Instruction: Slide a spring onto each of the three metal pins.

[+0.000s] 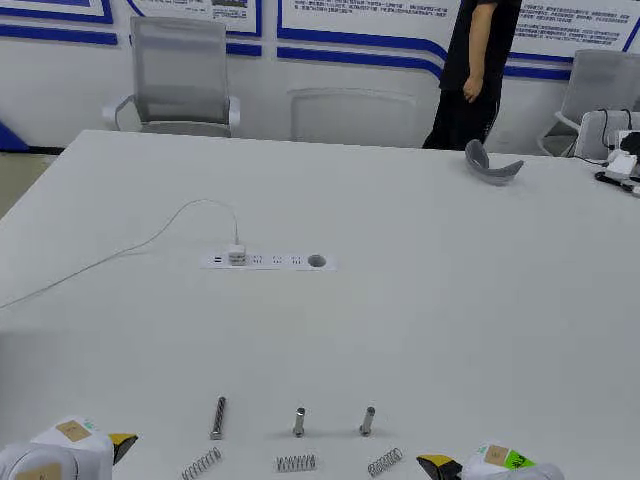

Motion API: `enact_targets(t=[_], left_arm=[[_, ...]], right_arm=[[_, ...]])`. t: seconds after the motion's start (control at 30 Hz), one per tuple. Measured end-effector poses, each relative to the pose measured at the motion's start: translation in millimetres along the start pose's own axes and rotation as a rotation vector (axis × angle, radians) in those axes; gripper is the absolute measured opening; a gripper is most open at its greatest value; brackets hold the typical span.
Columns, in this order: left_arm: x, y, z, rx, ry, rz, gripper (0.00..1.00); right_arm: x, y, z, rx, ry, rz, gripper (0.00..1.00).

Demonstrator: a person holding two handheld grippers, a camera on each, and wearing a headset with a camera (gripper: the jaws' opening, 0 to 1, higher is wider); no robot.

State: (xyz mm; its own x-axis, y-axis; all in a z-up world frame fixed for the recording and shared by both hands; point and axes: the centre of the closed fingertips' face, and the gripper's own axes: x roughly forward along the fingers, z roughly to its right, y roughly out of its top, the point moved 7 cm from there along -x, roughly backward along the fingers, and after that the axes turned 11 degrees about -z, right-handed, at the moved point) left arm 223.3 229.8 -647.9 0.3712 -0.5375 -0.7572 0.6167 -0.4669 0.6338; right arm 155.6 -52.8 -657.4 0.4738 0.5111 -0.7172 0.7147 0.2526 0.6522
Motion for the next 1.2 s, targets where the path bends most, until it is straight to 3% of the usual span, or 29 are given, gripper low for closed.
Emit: enact_targets(t=[0.63,1.1,1.2], left_arm=[[18.5,15.1,-10.0,0.051,-0.020,-0.048,0.83],[36.5,34.6,-30.7,0.063,-0.029,-0.060,0.77],[39.6,40.2,-36.0,0.056,-0.033,-0.045,0.74]], right_arm=[[1.6,-2.9,-4.5,0.019,0.006,-0.017,0.93],[-3.3,-6.2,-2.8,0.044,-0.014,-0.011,0.92],[-4.2,-6.7,-2.8,0.051,-0.018,-0.006,0.92]])
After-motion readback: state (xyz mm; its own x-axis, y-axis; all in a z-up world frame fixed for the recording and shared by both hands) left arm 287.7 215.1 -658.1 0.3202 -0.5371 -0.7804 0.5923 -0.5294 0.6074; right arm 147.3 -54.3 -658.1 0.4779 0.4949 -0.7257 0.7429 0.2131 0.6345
